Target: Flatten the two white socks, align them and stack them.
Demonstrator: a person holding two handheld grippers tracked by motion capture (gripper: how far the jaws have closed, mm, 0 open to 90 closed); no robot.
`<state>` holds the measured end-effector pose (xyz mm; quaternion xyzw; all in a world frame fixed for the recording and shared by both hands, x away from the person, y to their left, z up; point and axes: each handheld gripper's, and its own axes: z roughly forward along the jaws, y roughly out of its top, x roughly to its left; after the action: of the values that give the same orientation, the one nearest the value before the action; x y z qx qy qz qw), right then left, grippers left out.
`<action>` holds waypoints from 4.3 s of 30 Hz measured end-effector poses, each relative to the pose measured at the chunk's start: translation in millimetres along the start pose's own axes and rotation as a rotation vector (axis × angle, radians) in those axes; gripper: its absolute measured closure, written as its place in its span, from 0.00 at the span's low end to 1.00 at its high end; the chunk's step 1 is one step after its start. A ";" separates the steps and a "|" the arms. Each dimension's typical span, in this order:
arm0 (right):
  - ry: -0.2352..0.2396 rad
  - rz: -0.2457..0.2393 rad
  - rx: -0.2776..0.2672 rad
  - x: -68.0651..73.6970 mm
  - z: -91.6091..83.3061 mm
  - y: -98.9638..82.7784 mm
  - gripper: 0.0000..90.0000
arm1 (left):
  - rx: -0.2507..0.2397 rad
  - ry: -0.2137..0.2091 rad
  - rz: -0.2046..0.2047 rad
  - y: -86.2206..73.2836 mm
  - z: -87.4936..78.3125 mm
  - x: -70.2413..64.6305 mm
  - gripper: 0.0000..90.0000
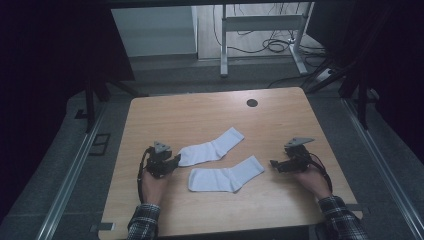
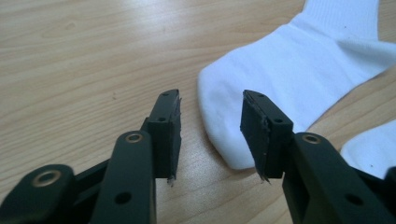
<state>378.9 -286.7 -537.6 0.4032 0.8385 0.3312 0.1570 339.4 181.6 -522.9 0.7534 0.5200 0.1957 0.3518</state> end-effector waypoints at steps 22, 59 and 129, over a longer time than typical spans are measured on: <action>0.043 0.027 -0.002 8.5 4.1 36.3 0.42 | 0.016 -0.027 0.010 -8.1 7.5 1.9 0.60; 0.017 -0.027 0.001 49.5 98.2 114.2 0.85 | 0.052 -0.058 0.008 -8.9 15.5 4.8 0.77; 0.120 -0.057 0.053 61.5 -16.1 31.3 0.67 | 0.108 -0.127 0.184 -31.0 -40.2 -67.7 0.70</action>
<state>349.8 -231.4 -504.3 0.3624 0.8661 0.3280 0.1050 266.9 138.9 -513.7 0.8265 0.4351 0.1508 0.3237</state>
